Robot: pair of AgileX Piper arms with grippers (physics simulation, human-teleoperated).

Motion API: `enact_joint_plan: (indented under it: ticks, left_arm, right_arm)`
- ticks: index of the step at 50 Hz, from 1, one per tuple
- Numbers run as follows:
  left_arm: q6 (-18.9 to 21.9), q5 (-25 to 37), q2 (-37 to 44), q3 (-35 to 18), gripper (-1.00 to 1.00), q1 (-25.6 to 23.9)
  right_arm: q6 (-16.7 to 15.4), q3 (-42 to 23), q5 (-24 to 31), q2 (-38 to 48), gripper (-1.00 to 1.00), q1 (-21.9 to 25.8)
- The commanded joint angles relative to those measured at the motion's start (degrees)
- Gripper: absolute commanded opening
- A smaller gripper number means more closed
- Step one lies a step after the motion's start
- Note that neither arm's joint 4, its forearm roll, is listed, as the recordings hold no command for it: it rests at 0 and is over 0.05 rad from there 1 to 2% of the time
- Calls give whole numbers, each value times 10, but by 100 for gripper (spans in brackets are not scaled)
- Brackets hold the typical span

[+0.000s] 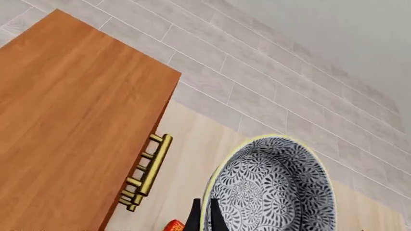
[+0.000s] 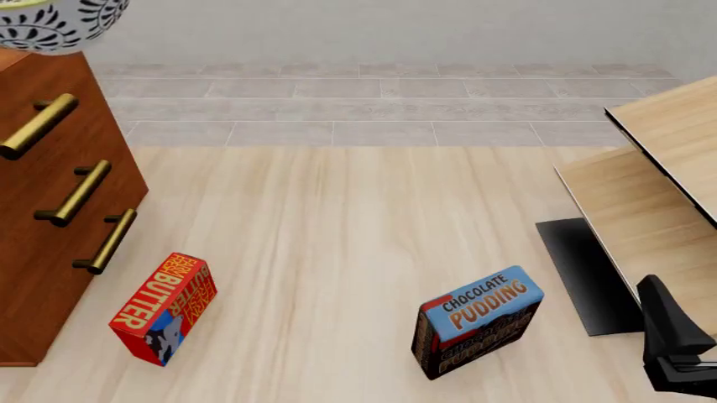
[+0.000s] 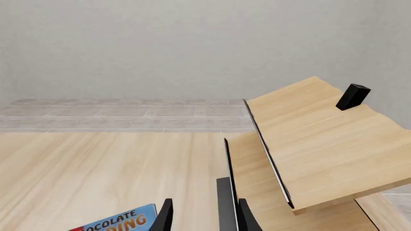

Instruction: Close the top drawer of the cabinet and put the bowl on top of it.

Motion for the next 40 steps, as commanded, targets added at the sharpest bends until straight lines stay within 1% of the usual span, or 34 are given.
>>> enact_joint_plan:
  ticks: [1,10,14,16,23,24,29,37,40]
  left_arm:
    - [-17,-16,-2,17,-100,35]
    - [-31,-34,3,29,-100,66]
    - [-50,-39,2,31,-100,76]
    - [-48,-35,3,31,-100,76]
    - [-54,-40,12,25,-100,98]
    - [-66,-42,10,30,-100,98]
    - [-69,-50,5,41,-100,104]
    - [-78,-57,7,44,-100,124]
    - [-78,-62,7,53,-100,135]
  right_arm:
    - [0,0,3,-3,100,0]
    - [0,0,3,-3,100,0]
    - [0,0,3,-3,100,0]
    - [0,0,3,-3,100,0]
    - [0,0,3,-3,100,0]
    - [0,0,3,-3,100,0]
    - [0,0,3,-3,100,0]
    - [0,0,3,-3,100,0]
    - [0,0,3,-3,100,0]
